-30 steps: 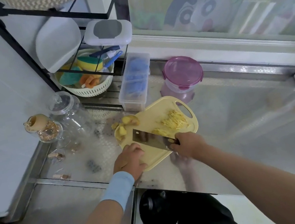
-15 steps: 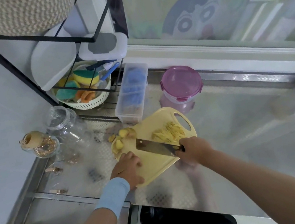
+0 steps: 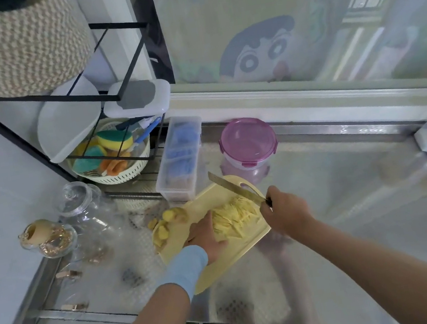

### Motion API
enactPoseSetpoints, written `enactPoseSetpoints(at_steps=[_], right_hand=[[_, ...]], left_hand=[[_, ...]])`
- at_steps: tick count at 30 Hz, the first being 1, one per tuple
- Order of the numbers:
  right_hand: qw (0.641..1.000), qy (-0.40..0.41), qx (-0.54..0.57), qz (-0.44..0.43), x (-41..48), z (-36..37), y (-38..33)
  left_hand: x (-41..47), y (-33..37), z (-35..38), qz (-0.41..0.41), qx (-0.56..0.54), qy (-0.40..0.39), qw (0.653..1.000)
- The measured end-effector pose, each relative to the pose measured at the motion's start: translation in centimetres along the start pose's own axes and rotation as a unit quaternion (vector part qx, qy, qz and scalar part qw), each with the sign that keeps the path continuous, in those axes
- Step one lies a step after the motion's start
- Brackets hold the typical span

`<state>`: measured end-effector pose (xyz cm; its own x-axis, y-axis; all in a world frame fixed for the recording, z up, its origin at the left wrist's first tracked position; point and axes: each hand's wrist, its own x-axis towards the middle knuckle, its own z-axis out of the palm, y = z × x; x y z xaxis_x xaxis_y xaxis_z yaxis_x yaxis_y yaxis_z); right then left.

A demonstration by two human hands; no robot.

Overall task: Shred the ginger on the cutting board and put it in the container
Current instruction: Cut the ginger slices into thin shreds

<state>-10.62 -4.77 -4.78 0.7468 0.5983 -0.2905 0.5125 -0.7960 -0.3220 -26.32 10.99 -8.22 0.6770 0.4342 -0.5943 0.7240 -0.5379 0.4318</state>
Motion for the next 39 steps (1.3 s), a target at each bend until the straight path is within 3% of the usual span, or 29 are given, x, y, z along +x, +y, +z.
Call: enactPoseSetpoints(at_steps=[2,5,9,11,17,20,26,33,39], right_hand=[[0.999,0.011,-0.027,-0.018,0.4,-0.3,0.7],[0.998,0.021,-0.039,-0.037,1.1,-0.3,1.4],[0.999,0.015,-0.015,-0.026,1.5,0.4,2.9],[1.000,0.018,0.001,-0.009,1.6,0.9,3.9],[0.999,0.001,0.030,0.022,1.6,0.8,6.6],[0.999,-0.004,0.037,0.037,1.5,0.7,7.7],[1.000,-0.005,0.012,0.010,0.2,0.7,8.0],[0.997,-0.017,0.009,-0.077,0.2,3.1,6.9],[0.993,-0.018,-0.022,-0.114,0.5,5.5,6.0]], left_hand=[[0.3,1.0,0.5,-0.010,0.020,-0.006,1.000],[0.8,1.5,0.3,-0.032,0.022,0.047,0.998],[2.9,2.6,-0.7,0.016,0.014,0.107,0.994],[5.0,3.6,-1.1,0.026,0.033,0.098,0.994],[8.8,5.3,-1.2,-0.056,0.057,0.086,0.993],[8.5,5.7,-0.7,-0.046,0.069,0.098,0.992],[5.8,5.8,1.5,-0.028,-0.069,0.046,0.996],[3.1,2.6,1.0,0.040,-0.088,0.166,0.981],[2.4,0.8,1.3,0.058,-0.003,0.055,0.997]])
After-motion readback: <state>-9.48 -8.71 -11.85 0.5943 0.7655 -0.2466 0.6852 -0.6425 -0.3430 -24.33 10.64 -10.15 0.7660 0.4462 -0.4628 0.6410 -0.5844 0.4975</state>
